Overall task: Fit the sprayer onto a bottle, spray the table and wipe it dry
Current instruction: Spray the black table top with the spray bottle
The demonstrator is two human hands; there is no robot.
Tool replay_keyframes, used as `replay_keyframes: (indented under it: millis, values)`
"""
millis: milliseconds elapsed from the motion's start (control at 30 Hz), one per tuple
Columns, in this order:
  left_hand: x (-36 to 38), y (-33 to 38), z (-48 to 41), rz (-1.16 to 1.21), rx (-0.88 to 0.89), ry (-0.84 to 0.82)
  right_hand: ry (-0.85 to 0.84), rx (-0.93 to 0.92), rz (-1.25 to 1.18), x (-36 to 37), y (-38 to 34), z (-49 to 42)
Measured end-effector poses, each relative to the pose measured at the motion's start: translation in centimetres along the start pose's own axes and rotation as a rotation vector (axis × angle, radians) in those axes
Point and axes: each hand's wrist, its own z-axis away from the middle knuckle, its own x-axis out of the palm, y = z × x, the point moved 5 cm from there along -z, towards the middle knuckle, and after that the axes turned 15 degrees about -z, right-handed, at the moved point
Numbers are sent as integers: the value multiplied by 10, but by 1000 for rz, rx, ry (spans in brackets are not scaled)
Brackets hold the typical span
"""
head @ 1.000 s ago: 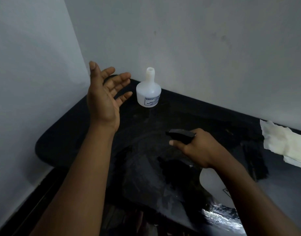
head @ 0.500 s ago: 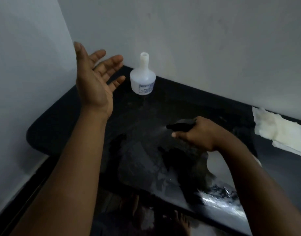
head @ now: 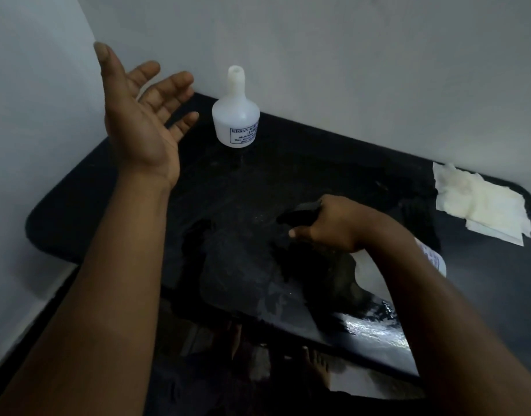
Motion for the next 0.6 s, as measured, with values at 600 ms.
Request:
replay_keyframes:
  millis: [600]
  values:
    - [1,-1,-7,-19,17,19,251,57,5,-34,61,1]
